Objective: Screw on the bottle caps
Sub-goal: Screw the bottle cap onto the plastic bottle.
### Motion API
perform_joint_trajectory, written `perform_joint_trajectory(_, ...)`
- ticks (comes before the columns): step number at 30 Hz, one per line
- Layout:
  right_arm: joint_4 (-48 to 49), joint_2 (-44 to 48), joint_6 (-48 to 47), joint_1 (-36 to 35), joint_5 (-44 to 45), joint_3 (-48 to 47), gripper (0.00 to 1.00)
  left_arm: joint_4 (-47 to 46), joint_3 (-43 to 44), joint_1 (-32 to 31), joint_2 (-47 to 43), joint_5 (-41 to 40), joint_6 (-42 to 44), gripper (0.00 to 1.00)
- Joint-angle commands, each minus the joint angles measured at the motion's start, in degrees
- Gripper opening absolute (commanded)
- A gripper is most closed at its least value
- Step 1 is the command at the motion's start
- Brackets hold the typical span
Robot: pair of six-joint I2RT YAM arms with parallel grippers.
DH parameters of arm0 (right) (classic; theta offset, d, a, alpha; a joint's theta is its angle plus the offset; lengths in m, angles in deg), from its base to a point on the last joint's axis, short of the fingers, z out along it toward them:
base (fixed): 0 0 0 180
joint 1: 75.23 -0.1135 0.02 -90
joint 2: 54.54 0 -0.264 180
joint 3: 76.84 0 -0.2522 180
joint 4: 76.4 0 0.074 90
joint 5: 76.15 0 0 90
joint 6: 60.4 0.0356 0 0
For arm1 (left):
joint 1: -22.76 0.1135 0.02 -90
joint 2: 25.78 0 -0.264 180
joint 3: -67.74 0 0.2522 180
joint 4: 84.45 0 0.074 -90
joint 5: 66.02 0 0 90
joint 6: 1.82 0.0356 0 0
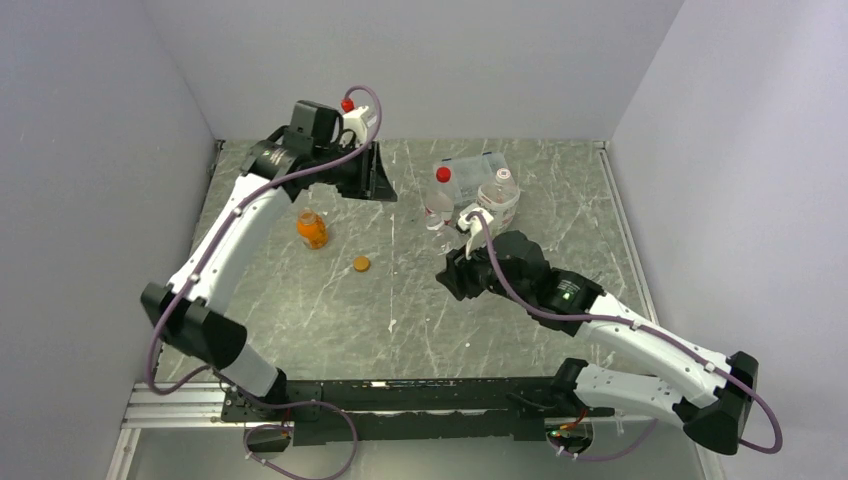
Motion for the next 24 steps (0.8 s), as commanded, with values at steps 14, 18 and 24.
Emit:
perform_joint_trajectory(14, 14.65, -4.58, -6.51, -4.68, -0.67, 1.95, 0.42, 4.39, -2.46, -0.07, -10.96, 22.95, -8.83, 0.13)
perform_joint_trajectory(18, 14.31, -5.08, -6.84, -6.04, -0.22, 0.86, 0.42, 5.32, -1.61, -0.10, -10.60, 21.55, -8.30, 0.13)
perform_joint_trajectory(24, 13.65, -5.94, -7.21, -7.22, 0.65, -0.48, 0.42, 6.26, -1.33, -1.22, -9.93, 19.88, -7.58, 0.12)
